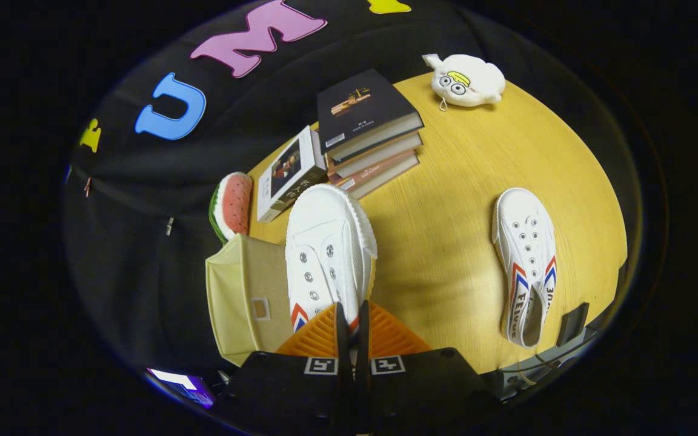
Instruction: Open the storage box then place both shoes into the box .Put the left shoe in first, then the right shoe, with the right side of both shoes facing outward in a uniform manner.
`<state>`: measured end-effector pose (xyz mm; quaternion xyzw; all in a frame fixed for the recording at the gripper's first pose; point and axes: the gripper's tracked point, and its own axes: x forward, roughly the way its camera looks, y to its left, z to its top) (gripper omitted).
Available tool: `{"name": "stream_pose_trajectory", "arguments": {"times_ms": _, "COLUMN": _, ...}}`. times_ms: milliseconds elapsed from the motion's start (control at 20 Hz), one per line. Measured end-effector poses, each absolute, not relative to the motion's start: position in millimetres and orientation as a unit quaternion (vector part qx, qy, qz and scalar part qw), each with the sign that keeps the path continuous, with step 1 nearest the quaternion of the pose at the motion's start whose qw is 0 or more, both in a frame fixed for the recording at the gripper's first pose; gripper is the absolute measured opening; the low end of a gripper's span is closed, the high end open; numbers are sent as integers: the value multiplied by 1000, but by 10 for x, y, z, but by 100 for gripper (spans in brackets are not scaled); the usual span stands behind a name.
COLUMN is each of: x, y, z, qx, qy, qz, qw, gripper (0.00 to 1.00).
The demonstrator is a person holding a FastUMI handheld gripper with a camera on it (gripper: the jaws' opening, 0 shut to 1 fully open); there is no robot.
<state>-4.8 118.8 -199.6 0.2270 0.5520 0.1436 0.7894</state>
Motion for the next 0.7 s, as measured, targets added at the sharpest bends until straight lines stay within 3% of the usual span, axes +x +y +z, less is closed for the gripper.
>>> {"name": "stream_pose_trajectory", "arguments": {"times_ms": 400, "x": -216, "y": 2229, "z": -1383, "qx": 263, "qy": 538, "qz": 199, "qw": 776, "gripper": 5}}
{"name": "stream_pose_trajectory", "arguments": {"times_ms": 700, "x": -430, "y": 3012, "z": -1452, "qx": 260, "qy": 553, "qz": 228, "qw": 758, "gripper": 5}}
